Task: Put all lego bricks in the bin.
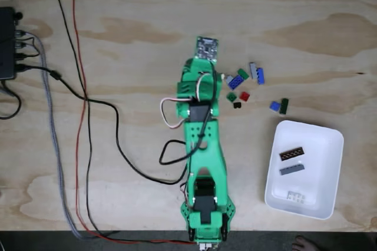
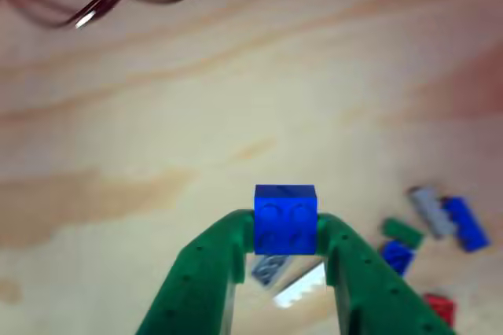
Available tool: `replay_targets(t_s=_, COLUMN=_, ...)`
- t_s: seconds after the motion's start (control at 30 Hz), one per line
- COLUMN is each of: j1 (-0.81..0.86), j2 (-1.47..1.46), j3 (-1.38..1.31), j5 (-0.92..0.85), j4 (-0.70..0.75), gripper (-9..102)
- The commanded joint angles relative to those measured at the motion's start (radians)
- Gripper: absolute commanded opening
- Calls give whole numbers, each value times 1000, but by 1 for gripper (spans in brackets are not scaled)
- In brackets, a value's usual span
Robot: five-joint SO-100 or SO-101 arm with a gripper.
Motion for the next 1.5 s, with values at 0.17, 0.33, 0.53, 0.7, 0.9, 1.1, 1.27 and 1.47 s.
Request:
replay_targets(t_s=0.17, j1=1040, j2=304, j3=390, j5=-276, j4=-81, gripper=0)
replay_targets(t_s=0.33, j1=1150, j2=316, j3=707, j5=-374, j4=-322, gripper=1)
replay_targets(t_s=0.53, j1=1126, j2=308, j3=761, j5=-318, j4=-368, gripper=22)
replay_targets(t_s=0.7, j1=896, j2=175, j3=419, j5=-37, j4=-78, gripper=25)
replay_targets(t_s=0.9, j1=299, j2=-170, j3=-15, j5=304, j4=249, gripper=29)
replay_targets(t_s=1.1, j1=-6, j2=-517, j3=-37, j5=565, j4=149, gripper=27)
replay_targets(t_s=1.27, j1=-74, j2=-673, j3=-25, j5=719, j4=5, gripper=24)
replay_targets(t_s=1.47, j1=-51, j2=-767, j3=-55, j5=781, j4=-38, gripper=21)
